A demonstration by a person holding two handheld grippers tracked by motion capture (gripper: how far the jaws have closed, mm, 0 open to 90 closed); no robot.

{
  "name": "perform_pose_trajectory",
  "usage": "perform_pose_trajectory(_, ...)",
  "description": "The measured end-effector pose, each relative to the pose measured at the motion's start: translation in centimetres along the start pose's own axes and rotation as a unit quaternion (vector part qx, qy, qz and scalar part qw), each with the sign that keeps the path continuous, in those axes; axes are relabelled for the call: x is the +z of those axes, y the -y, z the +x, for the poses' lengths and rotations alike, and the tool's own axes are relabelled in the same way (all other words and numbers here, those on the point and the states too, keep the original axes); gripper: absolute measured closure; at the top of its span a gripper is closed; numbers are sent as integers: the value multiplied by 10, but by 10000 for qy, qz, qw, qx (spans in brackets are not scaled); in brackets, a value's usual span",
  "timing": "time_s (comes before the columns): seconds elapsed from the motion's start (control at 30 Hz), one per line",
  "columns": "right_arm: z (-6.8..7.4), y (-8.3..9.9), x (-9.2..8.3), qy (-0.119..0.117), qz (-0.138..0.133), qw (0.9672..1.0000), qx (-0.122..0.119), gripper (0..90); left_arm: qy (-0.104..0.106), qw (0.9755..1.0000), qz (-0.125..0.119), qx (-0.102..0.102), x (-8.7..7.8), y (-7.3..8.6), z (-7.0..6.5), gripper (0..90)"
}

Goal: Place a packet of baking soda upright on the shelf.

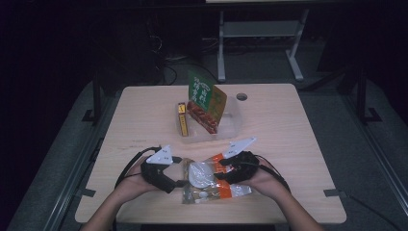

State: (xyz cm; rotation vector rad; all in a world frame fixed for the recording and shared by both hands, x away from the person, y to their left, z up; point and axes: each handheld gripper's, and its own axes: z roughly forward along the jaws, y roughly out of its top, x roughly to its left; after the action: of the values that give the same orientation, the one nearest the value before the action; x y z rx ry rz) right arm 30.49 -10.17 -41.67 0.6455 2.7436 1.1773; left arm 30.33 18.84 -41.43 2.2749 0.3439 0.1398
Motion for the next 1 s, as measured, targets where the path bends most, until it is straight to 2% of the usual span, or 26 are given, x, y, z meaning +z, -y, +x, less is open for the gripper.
perform_pose_trajectory(0.03,-1,3,-5,38,-76,9999,144,442,20,10000,20,29,3,-4,2,185)
perform_pose_trajectory(0.2,-11,25,-27,310,-251,9981,469,406,165,9998,24,113,22,-20,15,197)
perform_pose_trajectory(0.3,-20,42,-38,403,-311,9965,665,393,258,9994,182,156,37,-25,23,201)
perform_pose_trajectory(0.43,-22,52,-44,435,-332,9958,739,392,468,9979,435,91,57,-21,35,221)
perform_pose_trajectory(0.6,-24,53,-45,413,-399,9959,694,392,641,9961,602,21,71,-17,36,231)
perform_pose_trajectory(0.7,-24,51,-43,416,-375,9963,651,393,788,9949,625,37,73,-17,34,264)
perform_pose_trajectory(0.77,-23,51,-41,416,-345,9967,603,396,845,9944,629,99,73,-17,32,330)
perform_pose_trajectory(0.87,-22,51,-41,433,-328,9968,590,396,875,9941,625,131,73,-16,31,366)
perform_pose_trajectory(0.97,-23,51,-41,472,-339,9964,612,397,1011,9932,581,-39,78,-14,33,407)
perform_pose_trajectory(1.0,-23,51,-41,472,-339,9964,612,397,1011,9932,581,-39,78,-14,33,433)
